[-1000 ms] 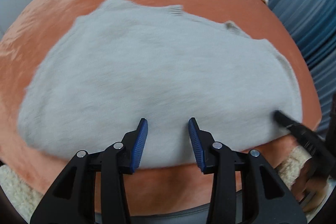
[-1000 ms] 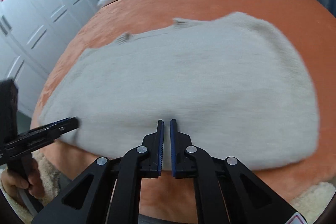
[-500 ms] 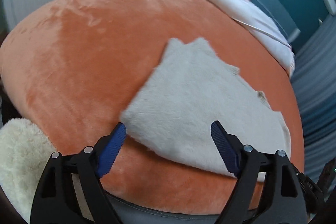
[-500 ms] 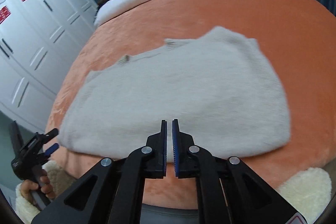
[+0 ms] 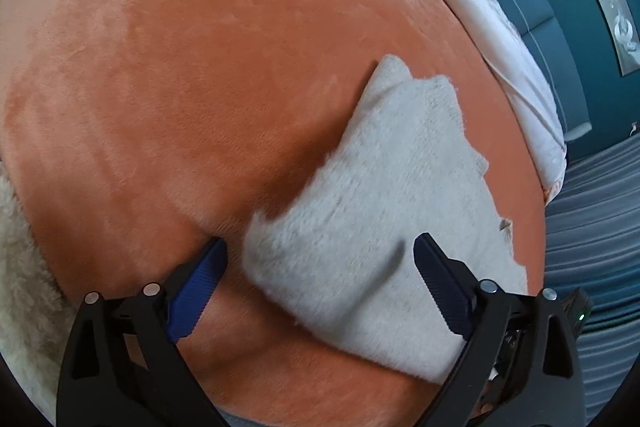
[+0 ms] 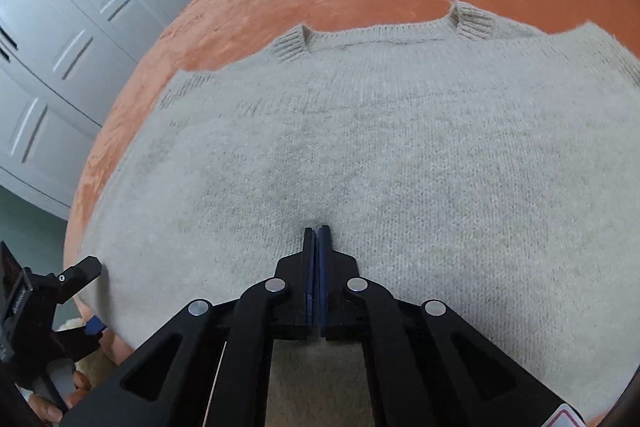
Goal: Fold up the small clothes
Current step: 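Grasp the folded sweater edge with the left gripper and lift it over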
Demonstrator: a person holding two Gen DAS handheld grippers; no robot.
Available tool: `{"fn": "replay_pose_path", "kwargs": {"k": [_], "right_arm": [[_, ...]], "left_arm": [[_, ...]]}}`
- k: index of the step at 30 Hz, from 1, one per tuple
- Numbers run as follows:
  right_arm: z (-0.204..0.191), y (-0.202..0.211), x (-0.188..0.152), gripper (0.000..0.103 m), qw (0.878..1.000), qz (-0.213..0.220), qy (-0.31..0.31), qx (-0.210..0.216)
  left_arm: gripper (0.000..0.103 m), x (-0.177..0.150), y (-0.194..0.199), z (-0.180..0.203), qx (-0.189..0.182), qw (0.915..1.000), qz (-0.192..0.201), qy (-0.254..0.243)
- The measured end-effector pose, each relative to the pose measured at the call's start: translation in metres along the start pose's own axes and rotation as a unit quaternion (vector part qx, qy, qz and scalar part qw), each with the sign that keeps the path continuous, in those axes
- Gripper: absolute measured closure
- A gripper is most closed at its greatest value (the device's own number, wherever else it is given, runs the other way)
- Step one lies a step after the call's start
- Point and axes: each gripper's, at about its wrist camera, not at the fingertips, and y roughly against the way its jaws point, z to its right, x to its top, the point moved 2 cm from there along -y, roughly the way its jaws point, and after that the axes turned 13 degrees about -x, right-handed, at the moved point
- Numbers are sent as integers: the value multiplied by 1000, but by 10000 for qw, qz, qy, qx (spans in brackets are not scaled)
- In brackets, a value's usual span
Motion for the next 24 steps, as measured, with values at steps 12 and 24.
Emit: {"fn": "replay_pose_path", "kwargs": {"k": [12, 24], "right_arm": [[50, 54, -6, 95, 9950, 364, -588, 720], [279, 195, -88, 88, 9647, 1308, -2287, 13]], "left_arm": [[81, -12, 28, 178, -1394, 9699, -143, -1992], [74, -234, -110, 322, -1422, 8900, -2016, -3835]]}}
